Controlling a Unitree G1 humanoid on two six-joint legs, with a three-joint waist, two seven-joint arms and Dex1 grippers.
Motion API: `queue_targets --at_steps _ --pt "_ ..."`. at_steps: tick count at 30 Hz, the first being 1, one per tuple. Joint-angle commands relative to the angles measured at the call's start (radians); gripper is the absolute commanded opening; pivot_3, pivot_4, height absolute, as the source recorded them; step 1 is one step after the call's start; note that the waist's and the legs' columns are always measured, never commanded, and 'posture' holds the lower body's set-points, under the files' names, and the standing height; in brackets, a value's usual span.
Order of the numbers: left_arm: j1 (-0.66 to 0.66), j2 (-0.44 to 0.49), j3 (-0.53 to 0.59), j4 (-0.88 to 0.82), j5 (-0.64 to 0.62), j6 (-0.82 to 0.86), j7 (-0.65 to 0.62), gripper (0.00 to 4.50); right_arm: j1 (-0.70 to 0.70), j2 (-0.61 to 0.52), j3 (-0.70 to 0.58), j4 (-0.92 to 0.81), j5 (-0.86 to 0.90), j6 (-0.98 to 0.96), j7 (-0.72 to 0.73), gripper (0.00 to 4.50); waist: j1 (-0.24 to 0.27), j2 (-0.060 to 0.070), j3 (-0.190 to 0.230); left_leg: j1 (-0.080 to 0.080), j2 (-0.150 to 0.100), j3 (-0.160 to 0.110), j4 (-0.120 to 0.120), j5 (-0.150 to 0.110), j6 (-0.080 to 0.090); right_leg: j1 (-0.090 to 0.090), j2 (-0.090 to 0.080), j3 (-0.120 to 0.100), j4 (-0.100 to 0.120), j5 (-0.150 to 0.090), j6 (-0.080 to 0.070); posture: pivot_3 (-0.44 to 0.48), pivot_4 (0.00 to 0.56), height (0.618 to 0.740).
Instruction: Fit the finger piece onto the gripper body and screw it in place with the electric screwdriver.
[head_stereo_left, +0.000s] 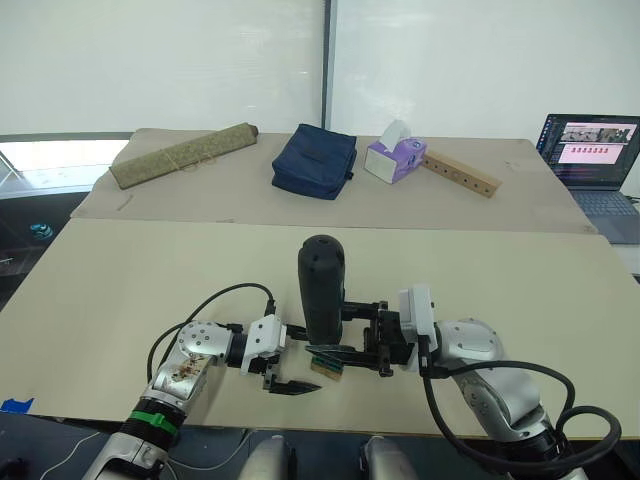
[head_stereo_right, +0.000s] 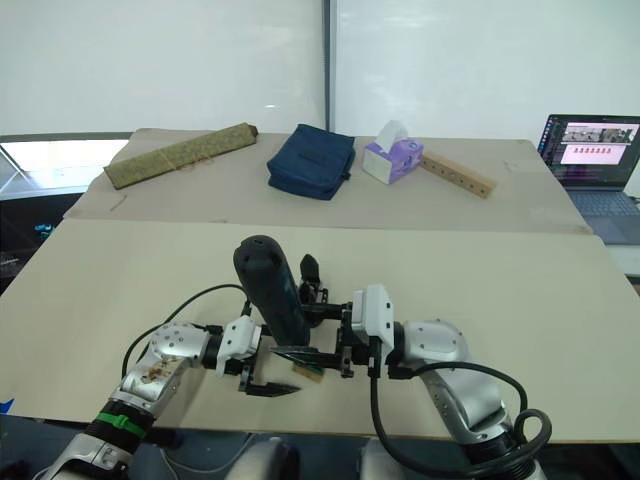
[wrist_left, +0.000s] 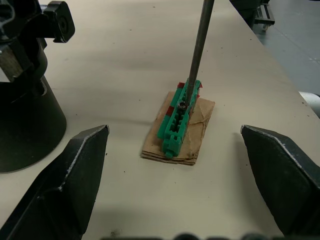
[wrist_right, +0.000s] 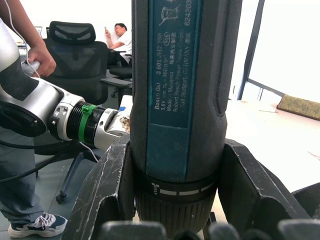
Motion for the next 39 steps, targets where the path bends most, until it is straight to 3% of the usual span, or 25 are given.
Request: queue_targets --at_steps 1,39 --pt "0.028 -0.008 -0.043 0.018 0.02 0.018 0.002 4.45 -0.016 0.002 -0.018 -0.022 0.026 -0.011 0.006 1.9 0.0 0.0 0.0 0.0 0.0 0.0 0.0 0.0 0.0 0.0 0.0 0.0 0.0 0.0 0.0 0.0 0.15 0.74" --pt "0.024 -0.007 -0.044 0.02 0.021 0.017 -0.001 4.45 -0.01 0.015 -0.025 -0.001 0.028 -0.006 -0.003 1.9 0.0 0.0 0.0 0.0 0.0 0.0 0.0 0.0 0.0 0.0 0.0 0.0 0.0 0.0 0.0 0.0 0.15 0.74"
